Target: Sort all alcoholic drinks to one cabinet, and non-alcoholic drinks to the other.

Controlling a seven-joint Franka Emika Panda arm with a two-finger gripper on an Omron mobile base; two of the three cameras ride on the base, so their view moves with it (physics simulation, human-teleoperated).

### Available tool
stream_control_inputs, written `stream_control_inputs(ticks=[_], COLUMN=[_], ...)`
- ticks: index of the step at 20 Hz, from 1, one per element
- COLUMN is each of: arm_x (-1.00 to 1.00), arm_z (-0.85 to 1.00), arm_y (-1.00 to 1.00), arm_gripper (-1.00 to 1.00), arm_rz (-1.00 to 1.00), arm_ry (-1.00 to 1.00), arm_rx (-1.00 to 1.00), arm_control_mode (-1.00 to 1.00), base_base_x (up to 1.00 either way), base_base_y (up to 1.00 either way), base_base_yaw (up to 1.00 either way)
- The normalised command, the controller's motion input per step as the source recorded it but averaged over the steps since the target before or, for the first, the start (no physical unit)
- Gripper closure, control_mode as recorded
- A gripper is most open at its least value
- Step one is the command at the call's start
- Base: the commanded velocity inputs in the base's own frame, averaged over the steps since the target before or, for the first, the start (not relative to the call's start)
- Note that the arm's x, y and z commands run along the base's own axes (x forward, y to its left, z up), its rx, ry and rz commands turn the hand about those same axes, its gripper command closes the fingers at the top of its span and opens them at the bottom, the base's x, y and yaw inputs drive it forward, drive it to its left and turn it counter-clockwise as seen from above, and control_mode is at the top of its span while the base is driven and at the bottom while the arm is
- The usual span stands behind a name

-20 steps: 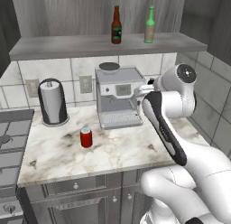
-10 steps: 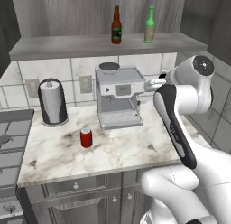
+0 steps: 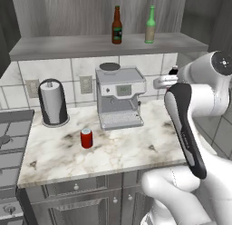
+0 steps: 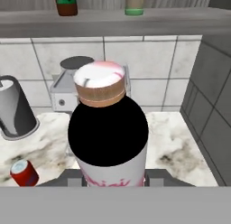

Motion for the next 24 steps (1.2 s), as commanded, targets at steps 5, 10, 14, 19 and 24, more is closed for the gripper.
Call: stream_control_inputs(ticks=[5,10,14,19,24], arm_x=[-0.33,-0.28,-0.26,-0.18,-0.22], arm_z=[0.26,0.21,0.15,0.1,0.06], arm_y=[-0.04,-0.02,0.0,0.0,-0.05], arm_gripper=[1.0,1.0,1.0,1.0,1.0], arm_rz=[-0.01,-0.01,-0.02,-0.02,-0.01], arm_ry=[-0.07,-0.05,-0.03,0.0,0.0], arm_rx=[0.0,0.0,0.0,0.0,0.0], arm_control_mode=[-1.0,-1.0,-1.0,-1.0,-1.0], base_base_x=[0.0,0.0,0.0,0.0,0.0], base_base_y=[0.0,0.0,0.0,0.0,0.0], base_base_yaw=[0.0,0.0,0.0,0.0,0.0])
